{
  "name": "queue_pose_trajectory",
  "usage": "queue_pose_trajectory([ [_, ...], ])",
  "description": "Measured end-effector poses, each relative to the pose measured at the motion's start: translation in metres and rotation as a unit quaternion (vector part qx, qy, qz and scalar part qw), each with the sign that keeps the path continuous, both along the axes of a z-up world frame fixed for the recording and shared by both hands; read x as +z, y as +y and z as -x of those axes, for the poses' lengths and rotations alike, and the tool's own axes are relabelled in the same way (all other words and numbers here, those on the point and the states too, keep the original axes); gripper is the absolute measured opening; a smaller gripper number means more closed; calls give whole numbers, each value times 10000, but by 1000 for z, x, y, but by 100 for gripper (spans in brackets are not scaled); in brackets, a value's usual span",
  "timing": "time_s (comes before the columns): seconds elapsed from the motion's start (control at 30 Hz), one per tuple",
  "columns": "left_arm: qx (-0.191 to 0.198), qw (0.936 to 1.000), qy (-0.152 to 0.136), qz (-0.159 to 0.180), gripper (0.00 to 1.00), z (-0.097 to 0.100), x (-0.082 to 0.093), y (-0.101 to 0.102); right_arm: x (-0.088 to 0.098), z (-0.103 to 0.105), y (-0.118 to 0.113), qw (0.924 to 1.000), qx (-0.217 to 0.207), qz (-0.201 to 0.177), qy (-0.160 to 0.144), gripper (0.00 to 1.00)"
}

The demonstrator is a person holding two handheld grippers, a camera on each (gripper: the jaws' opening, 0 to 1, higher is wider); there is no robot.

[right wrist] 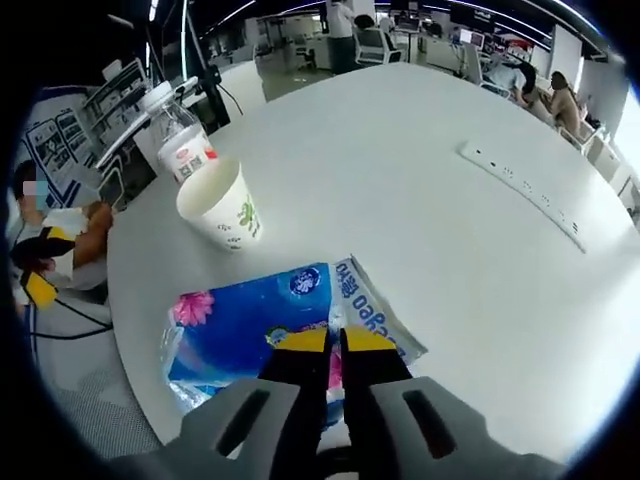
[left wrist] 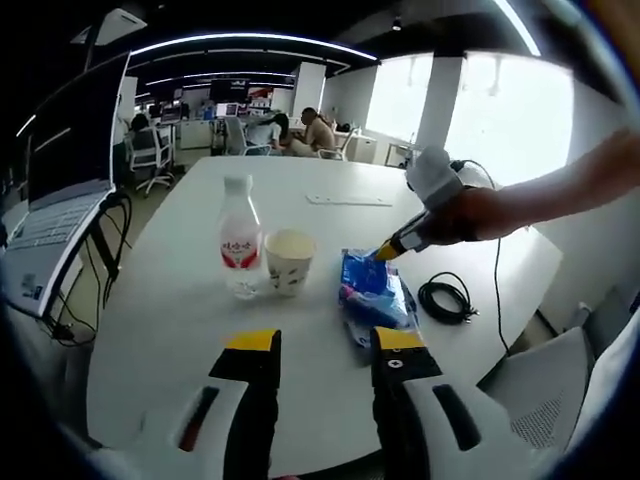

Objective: Arrange the tabletop items into an orderly group along one side of the table until the central work area is clear of visible clutter.

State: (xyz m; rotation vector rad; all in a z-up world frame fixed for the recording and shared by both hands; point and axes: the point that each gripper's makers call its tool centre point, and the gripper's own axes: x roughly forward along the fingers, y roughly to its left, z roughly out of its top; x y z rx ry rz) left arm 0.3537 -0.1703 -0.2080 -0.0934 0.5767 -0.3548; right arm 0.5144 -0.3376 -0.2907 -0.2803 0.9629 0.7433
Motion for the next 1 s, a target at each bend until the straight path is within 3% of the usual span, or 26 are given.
queue_pose_trajectory([
  [0.27, -94, 9999, -28, 78, 35, -7, 1, -9, 8, -3, -23, 9981, -610, -12, -49, 1],
  [0.43, -201, 9997, -68, 80, 35, -10, 3, -14, 4, -1, -48, 9942, -1068, -16, 92, 1],
  [0.73, -340, 9994, -64, 70, 34, -13, 4, -18, 1, 22, -81, 9880, -1520, -193, 188, 1],
  [1.0, -483, 9988, -39, 29, 34, -11, 4, -27, 2, 25, -104, 9838, -1769, -238, 164, 1],
])
